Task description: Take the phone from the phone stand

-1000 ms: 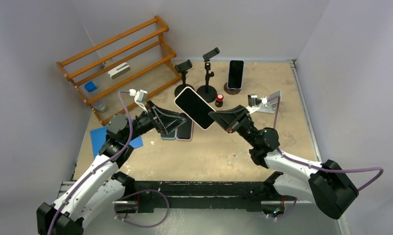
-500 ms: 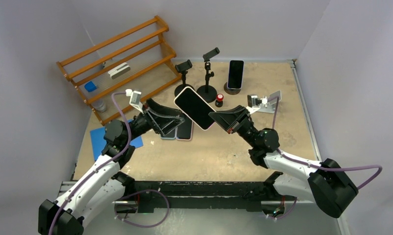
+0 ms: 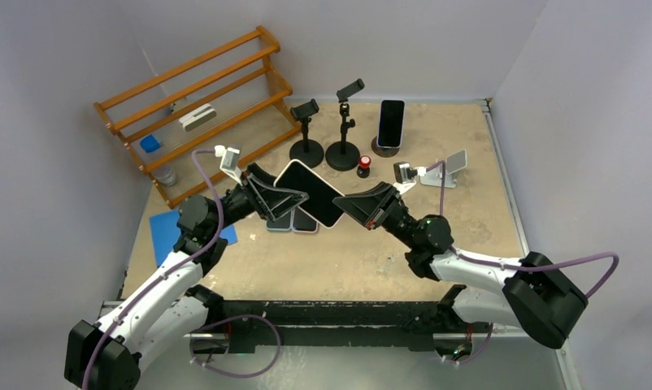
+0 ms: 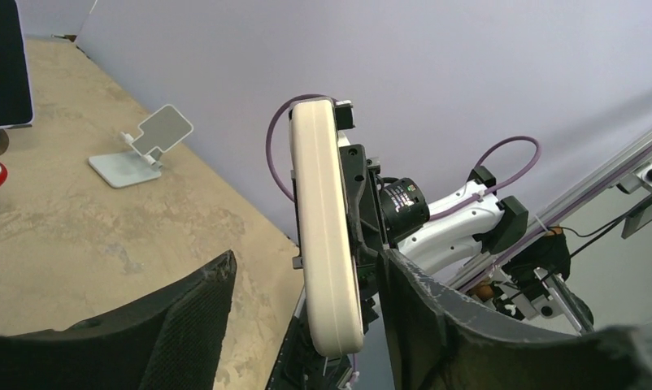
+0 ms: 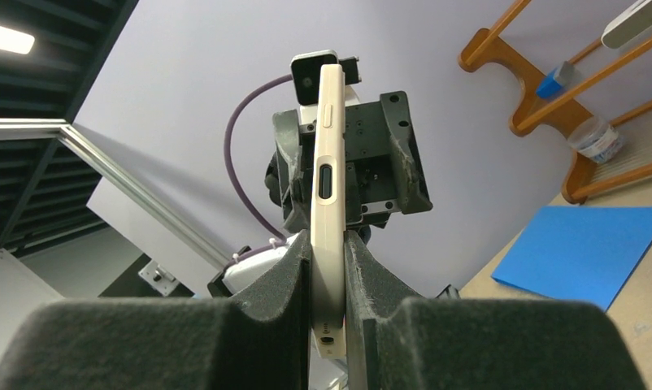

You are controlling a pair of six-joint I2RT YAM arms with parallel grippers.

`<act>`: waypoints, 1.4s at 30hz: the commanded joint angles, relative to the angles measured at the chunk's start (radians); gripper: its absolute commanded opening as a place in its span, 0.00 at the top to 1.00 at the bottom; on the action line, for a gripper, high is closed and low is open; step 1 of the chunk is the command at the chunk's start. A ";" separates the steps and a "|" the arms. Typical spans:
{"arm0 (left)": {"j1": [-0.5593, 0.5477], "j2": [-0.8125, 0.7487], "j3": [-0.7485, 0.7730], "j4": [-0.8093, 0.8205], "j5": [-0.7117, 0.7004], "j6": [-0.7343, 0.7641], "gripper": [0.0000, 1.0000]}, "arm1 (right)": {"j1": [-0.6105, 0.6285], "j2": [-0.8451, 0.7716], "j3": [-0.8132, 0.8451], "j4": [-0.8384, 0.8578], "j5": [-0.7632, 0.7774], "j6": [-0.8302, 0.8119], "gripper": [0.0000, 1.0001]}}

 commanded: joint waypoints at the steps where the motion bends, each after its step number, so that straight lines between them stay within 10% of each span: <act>1: 0.007 -0.012 0.022 0.071 0.021 -0.016 0.45 | 0.010 -0.014 0.049 0.157 0.045 0.001 1.00; 11: 0.007 -0.017 0.020 0.070 0.046 -0.020 0.92 | 0.015 -0.050 0.064 0.016 0.011 -0.068 1.00; 23: 0.007 -0.049 0.029 -0.002 0.077 -0.005 1.00 | 0.014 -0.177 0.167 -0.485 -0.134 -0.310 0.13; 32: 0.007 -0.020 0.083 -0.050 0.296 0.057 1.00 | 0.012 -0.283 0.295 -0.919 -0.204 -0.616 0.14; 42: 0.007 0.006 0.170 -0.164 0.509 0.195 1.00 | 0.012 -0.271 0.322 -0.939 -0.425 -0.715 0.28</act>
